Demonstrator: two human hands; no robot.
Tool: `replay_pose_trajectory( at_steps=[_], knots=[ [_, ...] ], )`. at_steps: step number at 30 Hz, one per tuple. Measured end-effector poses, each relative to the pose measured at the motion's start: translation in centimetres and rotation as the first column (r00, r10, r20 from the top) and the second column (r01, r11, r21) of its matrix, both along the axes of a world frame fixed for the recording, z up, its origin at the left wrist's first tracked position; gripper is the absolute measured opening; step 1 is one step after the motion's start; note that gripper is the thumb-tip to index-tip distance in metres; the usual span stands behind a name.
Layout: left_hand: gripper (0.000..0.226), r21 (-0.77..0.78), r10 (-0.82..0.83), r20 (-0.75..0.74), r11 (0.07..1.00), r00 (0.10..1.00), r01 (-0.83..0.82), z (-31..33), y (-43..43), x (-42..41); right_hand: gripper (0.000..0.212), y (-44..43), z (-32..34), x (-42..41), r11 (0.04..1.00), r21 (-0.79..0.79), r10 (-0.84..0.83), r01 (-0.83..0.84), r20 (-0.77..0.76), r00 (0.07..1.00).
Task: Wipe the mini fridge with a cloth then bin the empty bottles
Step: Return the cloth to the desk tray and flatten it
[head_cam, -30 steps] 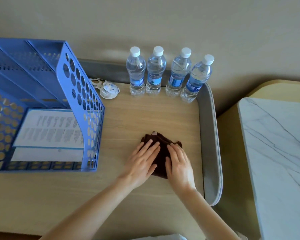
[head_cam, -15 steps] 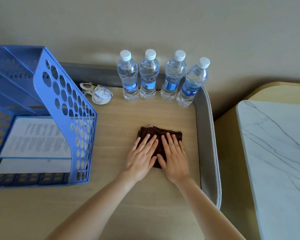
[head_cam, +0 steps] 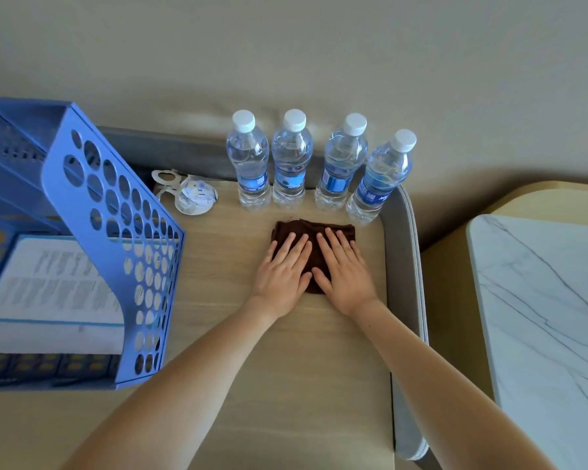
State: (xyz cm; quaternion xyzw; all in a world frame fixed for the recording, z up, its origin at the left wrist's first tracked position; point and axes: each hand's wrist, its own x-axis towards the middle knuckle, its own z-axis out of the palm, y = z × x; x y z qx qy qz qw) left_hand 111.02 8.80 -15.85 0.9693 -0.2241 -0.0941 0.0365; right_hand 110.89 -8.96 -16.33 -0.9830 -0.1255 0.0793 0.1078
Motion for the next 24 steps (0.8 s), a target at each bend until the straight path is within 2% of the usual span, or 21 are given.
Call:
replay_pose_trajectory(
  at_steps=[2, 5, 8, 13, 19, 24],
  knots=[
    [0.061, -0.006, -0.005, -0.017, 1.000, 1.000, 0.005, 0.8, 0.0, 0.3, 0.066, 0.1, 0.8, 0.0, 1.000, 0.022, 0.000, 0.001, -0.026, 1.000],
    [0.058, -0.101, -0.029, -0.030, 0.995, 0.999, 0.026, 2.9, 0.4, 0.5, 0.057, 0.7, 3.0, -0.6, 0.978, 0.186, -0.088, 0.093, -0.036, 0.995],
    [0.044, -0.188, -0.029, 0.087, 0.981, 0.996, 0.045, 5.6, 1.4, -0.8, 0.043, 1.3, 5.6, -2.8, 0.943, 0.297, -0.177, 0.148, 0.072, 0.982],
    [0.025, -0.277, 0.008, 0.281, 0.958, 0.960, 0.073, 9.6, 4.4, -5.5, 0.025, 3.1, 9.7, -8.6, 0.923, 0.361, -0.241, 0.132, 0.276, 0.930],
    [0.035, -0.368, 0.057, 0.409, 0.924, 0.911, 0.108, 13.8, 9.6, -14.3, 0.035, 6.9, 13.2, -17.8, 0.931, 0.346, -0.240, 0.120, 0.329, 0.913],
    [0.040, -0.377, 0.053, 0.427, 0.918, 0.903, 0.124, 13.9, 15.6, -22.9, 0.042, 11.6, 13.4, -26.8, 0.938, 0.310, -0.265, 0.154, 0.356, 0.896]
  ],
)
